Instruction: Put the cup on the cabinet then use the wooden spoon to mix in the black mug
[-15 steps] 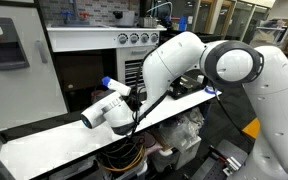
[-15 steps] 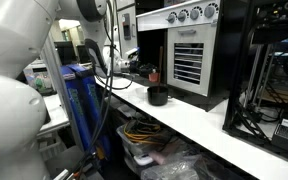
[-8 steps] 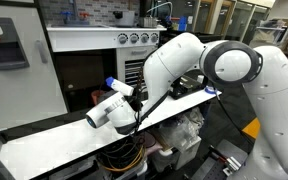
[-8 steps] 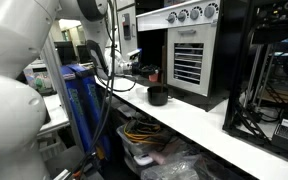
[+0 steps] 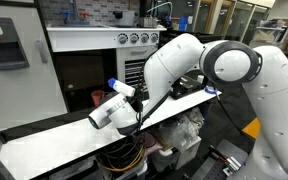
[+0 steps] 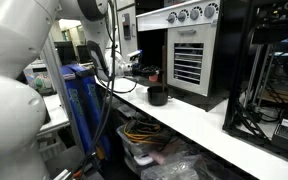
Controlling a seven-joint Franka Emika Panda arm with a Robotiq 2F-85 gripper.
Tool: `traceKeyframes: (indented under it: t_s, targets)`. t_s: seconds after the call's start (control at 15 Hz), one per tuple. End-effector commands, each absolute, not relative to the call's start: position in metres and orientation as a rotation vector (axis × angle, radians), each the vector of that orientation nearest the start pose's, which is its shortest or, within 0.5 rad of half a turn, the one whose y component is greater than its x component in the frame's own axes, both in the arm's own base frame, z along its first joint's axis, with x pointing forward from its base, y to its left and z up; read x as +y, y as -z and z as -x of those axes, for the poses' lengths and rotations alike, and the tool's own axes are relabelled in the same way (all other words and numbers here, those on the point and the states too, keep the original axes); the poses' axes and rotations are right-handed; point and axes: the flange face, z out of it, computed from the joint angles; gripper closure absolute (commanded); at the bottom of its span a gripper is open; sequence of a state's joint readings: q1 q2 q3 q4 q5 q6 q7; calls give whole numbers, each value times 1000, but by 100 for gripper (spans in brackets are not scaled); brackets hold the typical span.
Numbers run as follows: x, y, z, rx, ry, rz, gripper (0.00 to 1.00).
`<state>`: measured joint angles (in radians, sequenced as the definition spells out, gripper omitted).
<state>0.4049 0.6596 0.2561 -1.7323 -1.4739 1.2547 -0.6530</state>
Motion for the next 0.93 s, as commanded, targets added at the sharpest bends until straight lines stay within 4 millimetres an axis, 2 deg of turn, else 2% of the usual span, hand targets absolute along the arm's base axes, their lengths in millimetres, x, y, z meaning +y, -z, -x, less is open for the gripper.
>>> traceKeyframes:
  t_s: [0.0, 0.87]
  targets:
    - [252, -256, -565, 1306, 901, -1017, 96]
    - [290, -270, -570, 1361, 789, -1058, 96]
